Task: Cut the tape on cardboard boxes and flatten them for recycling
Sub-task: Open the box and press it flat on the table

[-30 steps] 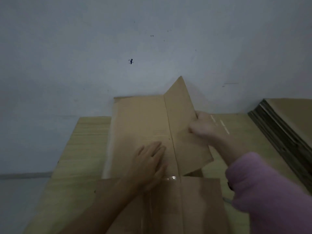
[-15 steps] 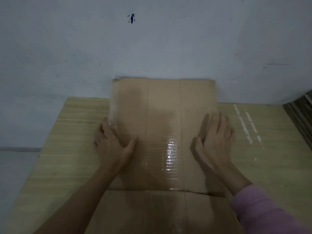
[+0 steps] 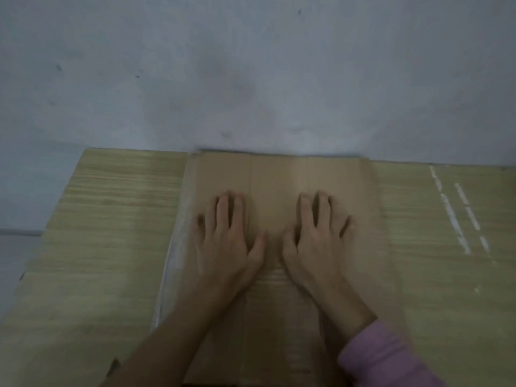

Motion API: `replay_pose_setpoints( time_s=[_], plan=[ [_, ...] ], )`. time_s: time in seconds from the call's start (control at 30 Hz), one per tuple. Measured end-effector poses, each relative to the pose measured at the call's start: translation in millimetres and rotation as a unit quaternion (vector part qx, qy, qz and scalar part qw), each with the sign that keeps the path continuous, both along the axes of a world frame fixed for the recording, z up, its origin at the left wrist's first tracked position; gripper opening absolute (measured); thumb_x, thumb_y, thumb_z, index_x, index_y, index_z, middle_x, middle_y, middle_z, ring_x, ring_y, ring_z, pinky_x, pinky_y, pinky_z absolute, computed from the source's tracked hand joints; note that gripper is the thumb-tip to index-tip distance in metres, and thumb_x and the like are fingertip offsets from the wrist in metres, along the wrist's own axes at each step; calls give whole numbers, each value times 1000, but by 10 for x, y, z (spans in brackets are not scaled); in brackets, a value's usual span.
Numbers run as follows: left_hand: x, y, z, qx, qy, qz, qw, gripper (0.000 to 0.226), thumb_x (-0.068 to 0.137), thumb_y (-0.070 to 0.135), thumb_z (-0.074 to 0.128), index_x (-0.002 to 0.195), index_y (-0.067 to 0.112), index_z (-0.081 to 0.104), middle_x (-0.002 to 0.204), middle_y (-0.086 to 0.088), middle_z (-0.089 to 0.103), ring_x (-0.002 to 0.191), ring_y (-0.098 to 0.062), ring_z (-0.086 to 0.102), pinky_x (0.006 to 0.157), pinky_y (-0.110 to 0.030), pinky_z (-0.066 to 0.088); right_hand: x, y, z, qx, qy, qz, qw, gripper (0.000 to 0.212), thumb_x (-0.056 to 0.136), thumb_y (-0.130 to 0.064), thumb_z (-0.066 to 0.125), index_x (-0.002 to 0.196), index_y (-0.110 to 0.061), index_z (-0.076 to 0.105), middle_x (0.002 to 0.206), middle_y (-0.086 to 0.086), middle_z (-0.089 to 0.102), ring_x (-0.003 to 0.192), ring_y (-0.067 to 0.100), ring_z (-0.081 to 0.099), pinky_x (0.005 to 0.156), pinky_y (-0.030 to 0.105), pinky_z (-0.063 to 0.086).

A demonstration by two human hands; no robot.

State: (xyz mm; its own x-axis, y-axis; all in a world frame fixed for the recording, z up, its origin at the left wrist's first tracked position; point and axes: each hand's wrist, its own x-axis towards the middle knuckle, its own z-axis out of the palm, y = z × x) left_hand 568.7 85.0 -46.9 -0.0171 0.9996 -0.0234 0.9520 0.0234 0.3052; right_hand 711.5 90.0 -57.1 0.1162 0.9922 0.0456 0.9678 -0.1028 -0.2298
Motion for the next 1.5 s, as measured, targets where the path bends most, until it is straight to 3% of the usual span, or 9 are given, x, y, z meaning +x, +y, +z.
replay_pose_setpoints(
  time_s=[0.17,0.37,0.53,0.67,0.83,0.93,1.03,1.27,1.5],
  plan=[
    [-15,508,-70,-7,29,-31,999,86,75,62,-4,151,21,-2,159,1,-6,145,-16,-10,117,-43,-6,101,430,59,-49,-6,-8,999,67,92,-50,22,152,-24,5,159,4,-9,145,24,-14,113,53,-13],
    [-68,604,-60,-58,45,-45,996,78,87,63,9,150,22,-7,158,3,-13,145,-14,-14,116,-42,-11,137,509,117,-123,1,-3,992,67,94,-53,17,151,-25,-4,157,1,-18,143,22,-20,113,53,-14],
    [-134,16,183,-63,13,-90,994,84,81,62,5,151,17,1,159,3,-8,143,-8,-15,113,-30,-12,207,-103,383,-149,51,27,987,70,96,-45,35,151,-15,3,159,3,-11,145,16,-15,116,47,-6],
    [-88,-958,115,-27,-28,-114,993,87,76,59,-3,151,16,5,158,5,-4,135,1,-18,109,-26,-17,104,-1063,266,-138,22,20,990,69,96,-49,20,151,-13,1,159,3,-10,145,19,-11,115,46,-7],
    [-31,-1313,-170,43,6,-103,994,64,92,42,26,145,6,32,152,-8,30,141,-18,23,115,-45,14,-51,-1480,50,-45,-21,-22,999,67,90,-45,27,142,-5,38,151,10,34,139,28,32,109,50,11],
    [-14,-1264,-201,56,17,-106,993,67,90,43,24,143,4,35,150,-10,35,139,-24,31,111,-51,19,-49,-1465,9,-36,-37,-32,998,70,90,-48,18,148,-9,26,157,6,20,144,24,18,110,48,2],
    [-40,-1217,-118,15,14,-129,991,82,82,55,3,150,12,14,158,-2,11,146,-14,6,115,-38,-2,22,-1417,48,-71,-27,2,997,65,97,-48,15,152,-16,3,160,-1,-5,146,15,-7,114,43,-8],
    [-553,-1707,-127,44,20,-53,997,78,82,53,2,150,17,18,158,1,14,146,-16,7,115,-38,3,309,-2052,77,-61,-47,-59,995,77,86,-54,1,152,-14,5,160,2,-1,146,15,-5,116,42,-5],
    [-557,-1754,-84,26,-32,100,994,77,93,48,44,149,5,13,159,-9,6,146,-18,-2,115,-47,-3,316,-2073,49,-20,-14,-143,989,74,92,-57,38,148,-12,22,156,20,9,145,29,4,115,44,5]
  ],
)
